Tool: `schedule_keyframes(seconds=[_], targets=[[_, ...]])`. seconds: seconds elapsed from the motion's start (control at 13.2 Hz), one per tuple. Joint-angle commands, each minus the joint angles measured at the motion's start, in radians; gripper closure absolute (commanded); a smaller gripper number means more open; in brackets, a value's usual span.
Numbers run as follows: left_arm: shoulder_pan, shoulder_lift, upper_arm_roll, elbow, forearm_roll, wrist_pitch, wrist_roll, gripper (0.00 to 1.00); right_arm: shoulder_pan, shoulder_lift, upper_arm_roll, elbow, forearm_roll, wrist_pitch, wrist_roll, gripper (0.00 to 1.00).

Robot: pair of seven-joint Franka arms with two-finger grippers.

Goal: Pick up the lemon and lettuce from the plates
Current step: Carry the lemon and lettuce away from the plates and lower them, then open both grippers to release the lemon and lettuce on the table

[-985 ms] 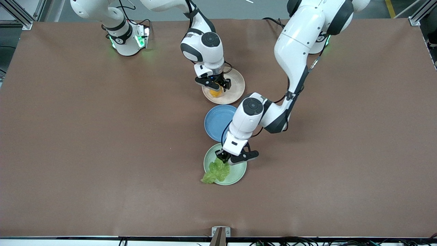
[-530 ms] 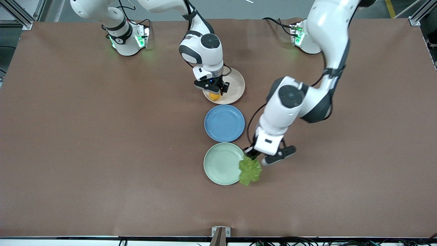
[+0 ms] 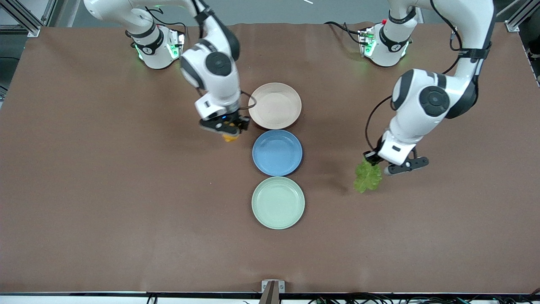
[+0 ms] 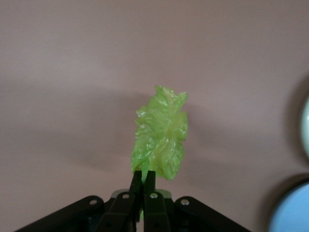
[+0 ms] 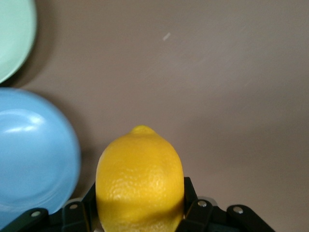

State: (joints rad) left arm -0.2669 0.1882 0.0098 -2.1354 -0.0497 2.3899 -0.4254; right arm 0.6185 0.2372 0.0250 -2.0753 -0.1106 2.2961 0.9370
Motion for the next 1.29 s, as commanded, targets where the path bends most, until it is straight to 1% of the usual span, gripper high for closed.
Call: schedule_keyframes(seconds=[0.0,0.15,0.3,0.38,0.53,0.68,0.76,0.83,0.91,0.98,1.06,1.14,1.21], targets=[[0.086,-0.068,-0.011,-0.151,-0.018,0.028,0.179,0.96,-0.222,-0.035,0.018,-0.066,0.022,0.016,-0.302,1.00],[0.144,-0.072,-0.011,-0.205,-0.041,0.044,0.298,0.96,-0.377,-0.012,0.018,-0.057,0.023,0.025,-0.525,1.00],[0.173,-0.038,-0.011,-0.221,-0.062,0.071,0.384,0.95,-0.500,0.043,0.019,-0.052,0.035,0.078,-0.706,1.00],[0.190,-0.009,-0.011,-0.221,-0.062,0.083,0.411,0.94,-0.534,0.072,0.018,-0.049,0.043,0.110,-0.762,1.00],[0.190,0.060,-0.011,-0.218,-0.062,0.159,0.435,0.94,-0.606,0.155,0.019,-0.020,0.043,0.173,-0.858,1.00],[0.186,0.099,-0.011,-0.212,-0.062,0.210,0.435,0.90,-0.647,0.214,0.023,-0.002,0.045,0.213,-0.905,1.00],[0.184,0.096,-0.011,-0.209,-0.062,0.213,0.438,0.83,-0.651,0.226,0.023,0.004,0.045,0.220,-0.906,1.00],[0.183,0.088,-0.011,-0.202,-0.062,0.212,0.439,0.50,-0.655,0.229,0.023,0.007,0.045,0.220,-0.912,1.00],[0.182,0.073,-0.011,-0.189,-0.061,0.206,0.441,0.00,-0.658,0.231,0.023,0.009,0.045,0.220,-0.912,0.99],[0.181,0.038,-0.011,-0.184,-0.061,0.200,0.438,0.00,-0.658,0.235,0.023,0.018,0.045,0.220,-0.912,0.94],[0.189,-0.019,-0.011,-0.176,-0.061,0.148,0.438,0.00,-0.660,0.237,0.023,0.027,0.045,0.212,-0.914,0.66],[0.192,-0.065,-0.010,-0.149,-0.062,0.053,0.442,0.00,-0.660,0.237,0.023,0.034,0.045,0.209,-0.916,0.01],[0.207,-0.111,-0.008,-0.105,-0.062,-0.075,0.441,0.00,-0.658,0.234,0.023,0.044,0.046,0.201,-0.916,0.00]])
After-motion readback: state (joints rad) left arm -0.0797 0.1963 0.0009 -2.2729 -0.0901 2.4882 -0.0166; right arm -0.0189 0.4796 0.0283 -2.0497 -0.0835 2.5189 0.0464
